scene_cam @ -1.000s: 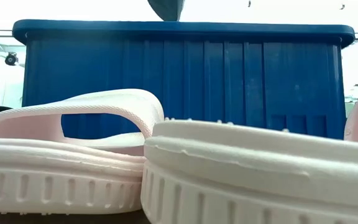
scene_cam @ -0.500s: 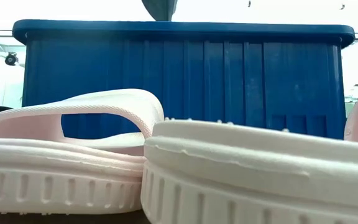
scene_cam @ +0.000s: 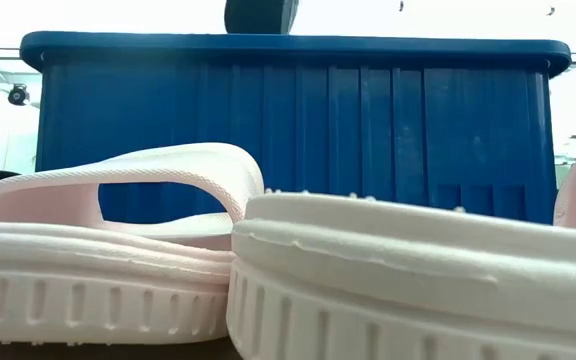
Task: Pick and place slides into bin
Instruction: Put the bottom green slide into the blue bin
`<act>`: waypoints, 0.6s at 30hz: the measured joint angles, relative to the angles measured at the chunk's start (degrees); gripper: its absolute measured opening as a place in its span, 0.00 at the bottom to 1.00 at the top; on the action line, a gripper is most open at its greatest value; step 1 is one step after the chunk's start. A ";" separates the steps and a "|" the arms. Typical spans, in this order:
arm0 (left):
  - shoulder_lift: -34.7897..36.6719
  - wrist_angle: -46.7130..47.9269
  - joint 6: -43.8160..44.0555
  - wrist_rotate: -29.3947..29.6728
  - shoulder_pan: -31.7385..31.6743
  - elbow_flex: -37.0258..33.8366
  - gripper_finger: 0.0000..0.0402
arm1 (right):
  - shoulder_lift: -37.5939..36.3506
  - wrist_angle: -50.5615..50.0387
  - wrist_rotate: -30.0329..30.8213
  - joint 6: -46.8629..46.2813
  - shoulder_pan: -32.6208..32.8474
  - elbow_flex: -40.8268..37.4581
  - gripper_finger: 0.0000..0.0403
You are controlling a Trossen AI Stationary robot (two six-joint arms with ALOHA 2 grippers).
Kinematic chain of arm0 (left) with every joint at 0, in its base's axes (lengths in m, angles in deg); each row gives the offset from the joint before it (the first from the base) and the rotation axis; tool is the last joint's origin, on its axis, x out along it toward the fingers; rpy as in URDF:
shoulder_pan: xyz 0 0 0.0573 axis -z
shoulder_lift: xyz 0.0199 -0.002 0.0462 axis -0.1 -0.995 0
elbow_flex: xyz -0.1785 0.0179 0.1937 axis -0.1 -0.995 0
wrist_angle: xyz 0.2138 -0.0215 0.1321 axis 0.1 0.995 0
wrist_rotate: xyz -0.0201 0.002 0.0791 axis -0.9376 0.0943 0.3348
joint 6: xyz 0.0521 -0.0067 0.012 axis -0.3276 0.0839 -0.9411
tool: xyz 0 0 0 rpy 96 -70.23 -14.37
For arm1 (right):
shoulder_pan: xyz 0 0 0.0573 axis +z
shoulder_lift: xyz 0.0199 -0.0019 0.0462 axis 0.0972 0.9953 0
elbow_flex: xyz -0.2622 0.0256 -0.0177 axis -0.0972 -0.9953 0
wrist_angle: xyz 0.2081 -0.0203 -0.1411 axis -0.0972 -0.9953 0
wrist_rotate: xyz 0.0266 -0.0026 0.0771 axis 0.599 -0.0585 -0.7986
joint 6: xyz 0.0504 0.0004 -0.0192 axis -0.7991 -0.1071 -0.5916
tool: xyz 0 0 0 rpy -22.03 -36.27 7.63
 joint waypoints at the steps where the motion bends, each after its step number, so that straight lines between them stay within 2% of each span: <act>1: 0.14 0.05 0.00 0.02 -0.01 -0.15 0.48 | 0.00 -0.03 0.04 0.00 -0.56 -0.08 0.02; 9: -0.25 0.05 -0.48 0.04 0.00 -0.25 0.48 | 0.00 2.06 -0.78 -1.39 -3.42 -0.51 0.02; 18: -0.61 0.07 -0.40 0.13 -0.02 -0.32 0.48 | -0.04 4.54 -0.25 4.61 -4.72 -5.24 0.02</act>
